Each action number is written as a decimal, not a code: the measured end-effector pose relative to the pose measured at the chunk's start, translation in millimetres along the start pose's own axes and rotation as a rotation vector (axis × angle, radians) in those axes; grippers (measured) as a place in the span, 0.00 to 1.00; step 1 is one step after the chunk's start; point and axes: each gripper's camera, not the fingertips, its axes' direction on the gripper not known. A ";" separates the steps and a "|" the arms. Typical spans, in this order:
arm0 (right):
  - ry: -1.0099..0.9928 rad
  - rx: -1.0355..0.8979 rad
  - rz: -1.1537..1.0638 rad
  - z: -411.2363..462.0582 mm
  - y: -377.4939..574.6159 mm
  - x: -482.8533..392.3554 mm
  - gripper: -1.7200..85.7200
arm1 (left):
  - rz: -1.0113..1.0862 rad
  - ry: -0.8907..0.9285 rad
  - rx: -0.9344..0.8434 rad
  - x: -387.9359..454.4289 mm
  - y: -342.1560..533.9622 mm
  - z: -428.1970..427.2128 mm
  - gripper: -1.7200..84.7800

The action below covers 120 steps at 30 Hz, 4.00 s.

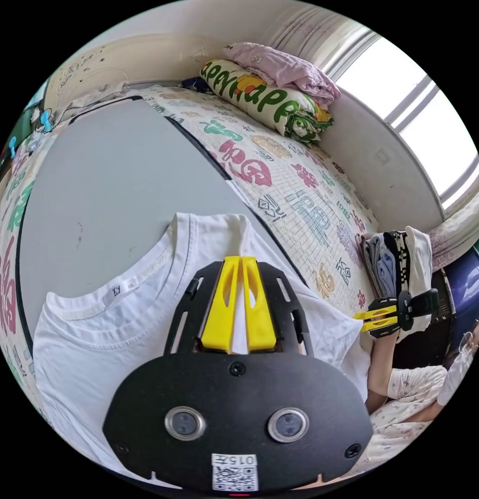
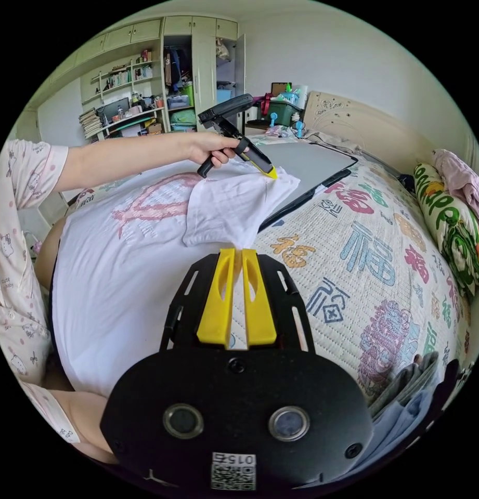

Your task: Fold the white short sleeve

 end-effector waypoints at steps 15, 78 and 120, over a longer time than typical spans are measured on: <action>-0.173 0.207 -0.112 -58.7 57.4 7.7 0.11 | 0.077 0.030 -0.055 14.0 20.5 -60.9 0.14; -0.156 0.097 -0.069 -22.1 81.6 46.4 0.08 | 0.146 -0.159 0.006 129.0 151.9 -136.1 0.07; -0.059 0.274 0.512 1.2 -101.6 217.4 0.08 | -0.731 -0.009 0.629 -91.7 894.6 -235.6 0.15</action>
